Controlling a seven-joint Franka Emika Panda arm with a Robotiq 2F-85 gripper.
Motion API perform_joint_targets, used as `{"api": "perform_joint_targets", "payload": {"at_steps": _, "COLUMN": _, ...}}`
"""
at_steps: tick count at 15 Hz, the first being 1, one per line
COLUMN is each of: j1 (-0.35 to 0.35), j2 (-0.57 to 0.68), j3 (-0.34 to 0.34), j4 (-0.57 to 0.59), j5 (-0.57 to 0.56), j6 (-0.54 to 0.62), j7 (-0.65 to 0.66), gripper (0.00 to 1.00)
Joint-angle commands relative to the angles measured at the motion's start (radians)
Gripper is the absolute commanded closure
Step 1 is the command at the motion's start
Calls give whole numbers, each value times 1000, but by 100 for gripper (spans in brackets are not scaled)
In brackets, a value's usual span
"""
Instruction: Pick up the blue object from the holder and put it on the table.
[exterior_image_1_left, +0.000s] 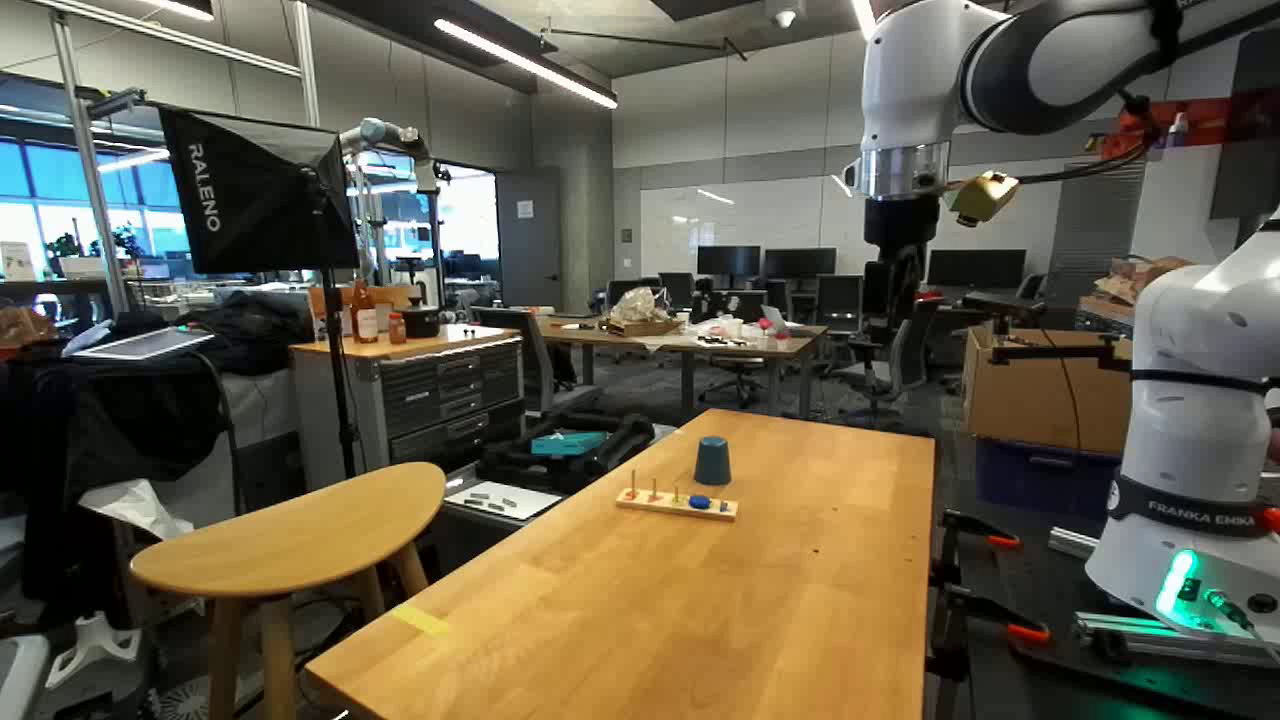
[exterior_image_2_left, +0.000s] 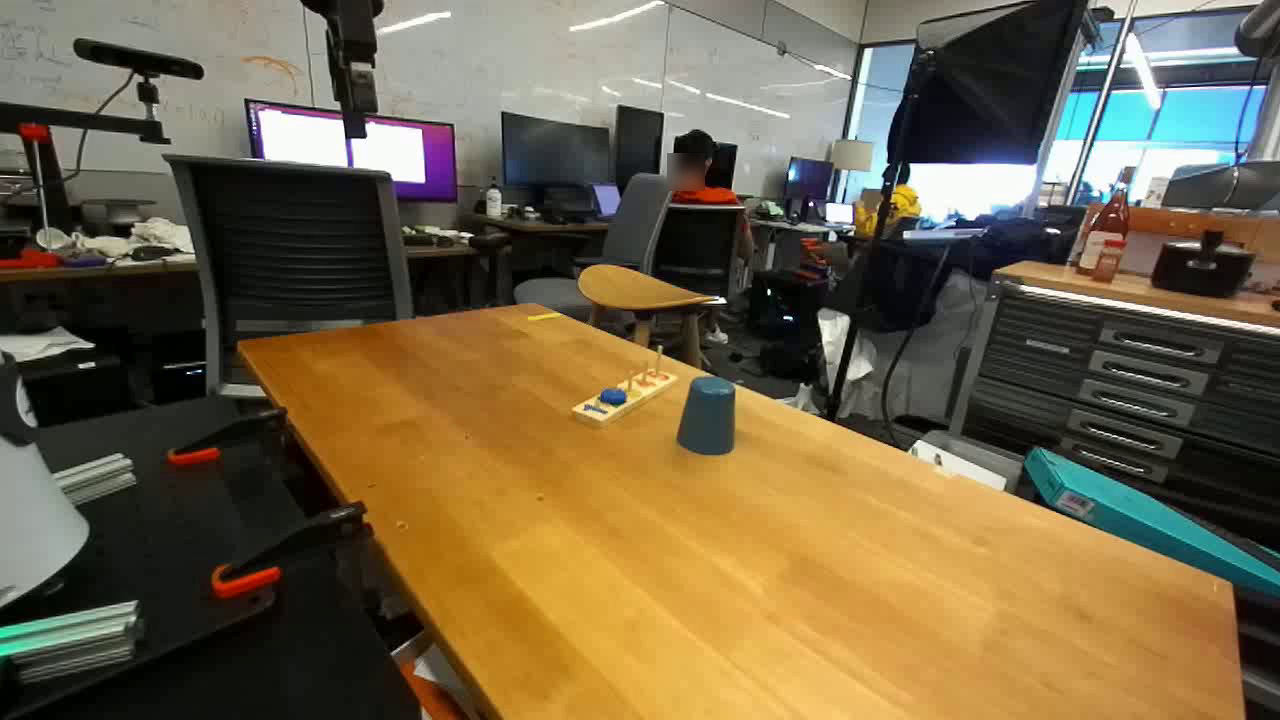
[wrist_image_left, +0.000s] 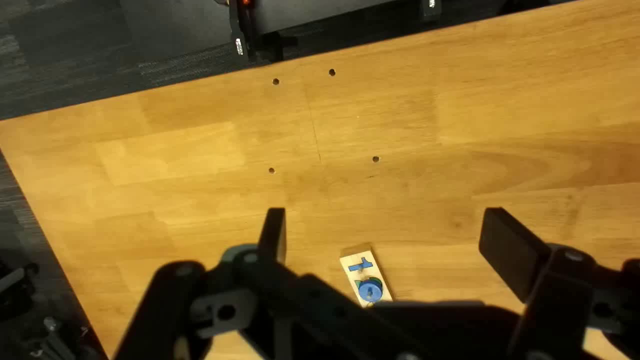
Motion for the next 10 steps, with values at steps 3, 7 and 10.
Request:
{"api": "perform_joint_targets", "payload": {"at_steps": 3, "j1": 23, "j2": 5, "j3": -19, "j4": 4, "j5": -13, "j6": -1, "j7": 12, "gripper": 0}}
{"api": "perform_joint_targets", "payload": {"at_steps": 7, "j1": 11, "j2": 90, "j3": -41, "j4": 42, "j5": -8, "j6": 42, "j7": -20, "gripper": 0}}
{"api": "perform_joint_targets", "payload": {"at_steps": 10, "j1": -28, "j2": 252, "j3": -112, "j4": 190, "j5": 3, "j6": 96, "j7": -52, "gripper": 0}}
